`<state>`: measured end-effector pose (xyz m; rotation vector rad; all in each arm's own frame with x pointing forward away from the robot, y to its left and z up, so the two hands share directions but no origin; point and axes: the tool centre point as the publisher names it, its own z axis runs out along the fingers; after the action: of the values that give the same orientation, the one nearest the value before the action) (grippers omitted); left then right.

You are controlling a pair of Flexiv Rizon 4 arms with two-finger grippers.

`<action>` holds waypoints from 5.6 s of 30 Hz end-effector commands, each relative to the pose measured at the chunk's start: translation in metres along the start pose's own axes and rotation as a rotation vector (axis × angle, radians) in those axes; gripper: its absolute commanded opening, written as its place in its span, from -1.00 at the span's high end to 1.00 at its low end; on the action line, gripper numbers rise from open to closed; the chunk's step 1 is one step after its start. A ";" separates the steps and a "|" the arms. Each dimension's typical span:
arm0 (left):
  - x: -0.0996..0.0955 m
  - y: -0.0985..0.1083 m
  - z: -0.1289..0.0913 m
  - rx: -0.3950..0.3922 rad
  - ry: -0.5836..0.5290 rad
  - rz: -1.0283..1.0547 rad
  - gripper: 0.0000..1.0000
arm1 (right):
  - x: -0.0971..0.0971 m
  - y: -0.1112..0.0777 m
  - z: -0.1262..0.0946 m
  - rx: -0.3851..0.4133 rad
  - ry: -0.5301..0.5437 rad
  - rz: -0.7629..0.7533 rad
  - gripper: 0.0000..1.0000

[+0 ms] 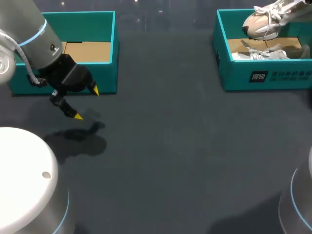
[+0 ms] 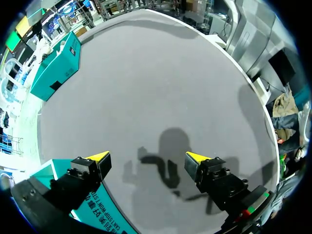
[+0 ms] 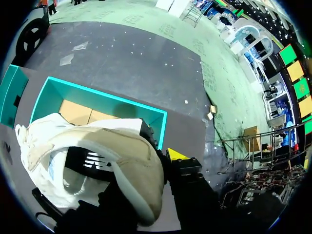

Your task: Take the shoe out of the shoebox, open the shoe tongue, remove and reinsert the insole, then place the shoe into the shoebox

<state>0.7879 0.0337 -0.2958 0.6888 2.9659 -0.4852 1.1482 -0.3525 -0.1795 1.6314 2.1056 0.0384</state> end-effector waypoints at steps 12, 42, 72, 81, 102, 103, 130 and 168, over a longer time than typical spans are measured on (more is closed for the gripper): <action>0.001 0.000 -0.001 -0.002 -0.001 0.001 -1.00 | 0.005 0.001 0.007 0.074 0.006 0.112 1.00; 0.001 0.000 -0.001 -0.002 -0.001 0.001 -1.00 | 0.017 -0.001 0.019 0.225 -0.111 0.239 1.00; 0.001 0.000 -0.001 -0.002 -0.001 0.001 -1.00 | 0.025 -0.011 0.064 0.300 -0.065 0.274 1.00; 0.001 0.000 -0.001 -0.002 -0.001 0.001 -1.00 | 0.030 -0.016 0.079 0.340 -0.058 0.292 1.00; 0.001 0.000 -0.001 -0.002 -0.001 0.001 -1.00 | 0.044 -0.009 0.114 0.398 -0.029 0.291 1.00; 0.001 0.000 -0.001 -0.002 -0.001 0.001 -1.00 | 0.045 -0.010 0.117 0.405 -0.028 0.292 1.00; 0.001 0.000 -0.001 -0.002 -0.001 0.001 -1.00 | 0.063 -0.033 0.149 0.402 0.047 0.273 1.00; 0.001 0.000 -0.001 -0.002 -0.001 0.001 -1.00 | 0.077 -0.039 0.157 0.417 0.093 0.250 0.18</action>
<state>0.7879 0.0336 -0.2958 0.6889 2.9659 -0.4852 1.1550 -0.3331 -0.3577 2.1623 2.0549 -0.2613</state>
